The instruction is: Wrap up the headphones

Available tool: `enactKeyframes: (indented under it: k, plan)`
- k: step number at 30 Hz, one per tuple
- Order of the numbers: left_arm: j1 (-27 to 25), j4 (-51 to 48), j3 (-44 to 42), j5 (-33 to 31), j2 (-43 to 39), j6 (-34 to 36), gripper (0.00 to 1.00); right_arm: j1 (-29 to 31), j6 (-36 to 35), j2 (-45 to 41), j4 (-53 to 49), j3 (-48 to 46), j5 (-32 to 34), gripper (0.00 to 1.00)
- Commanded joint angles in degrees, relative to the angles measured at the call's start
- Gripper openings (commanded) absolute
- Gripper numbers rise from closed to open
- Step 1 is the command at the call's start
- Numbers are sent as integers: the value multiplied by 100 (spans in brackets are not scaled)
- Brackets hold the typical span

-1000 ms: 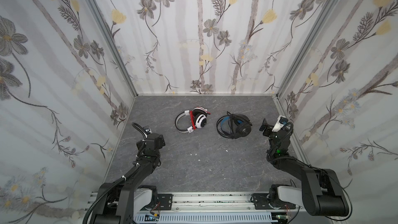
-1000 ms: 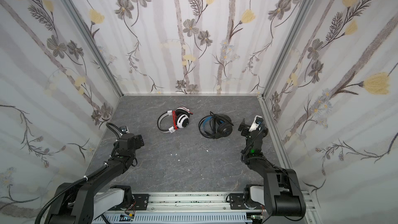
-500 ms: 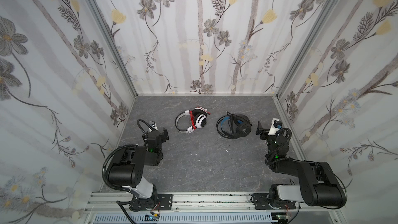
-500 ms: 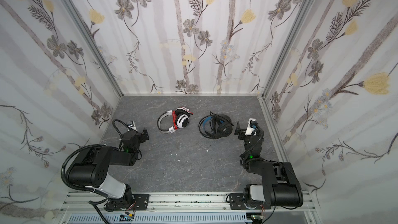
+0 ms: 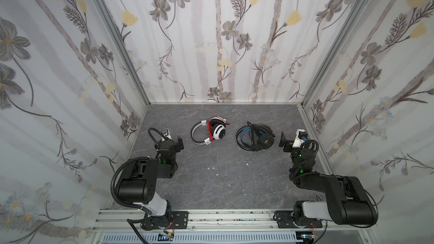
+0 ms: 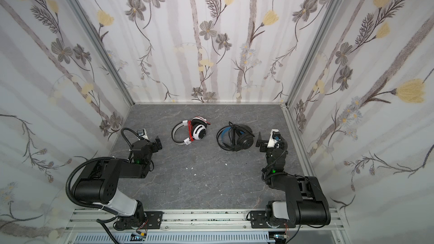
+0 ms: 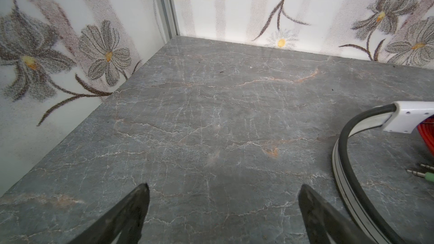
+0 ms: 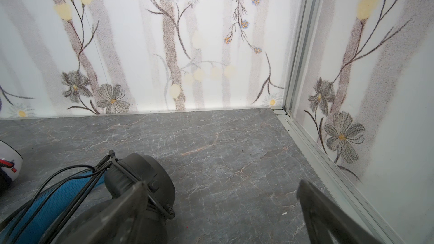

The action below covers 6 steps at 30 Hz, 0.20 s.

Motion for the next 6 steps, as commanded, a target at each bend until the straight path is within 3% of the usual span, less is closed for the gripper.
enactKeyframes:
  k: [1, 6]
  plan:
    - [8, 82, 16, 44, 1, -17, 100, 13, -7, 14, 313, 30, -24, 100]
    - [8, 67, 18, 43, -6, -22, 100, 13, -10, 2, 321, 17, -20, 100]
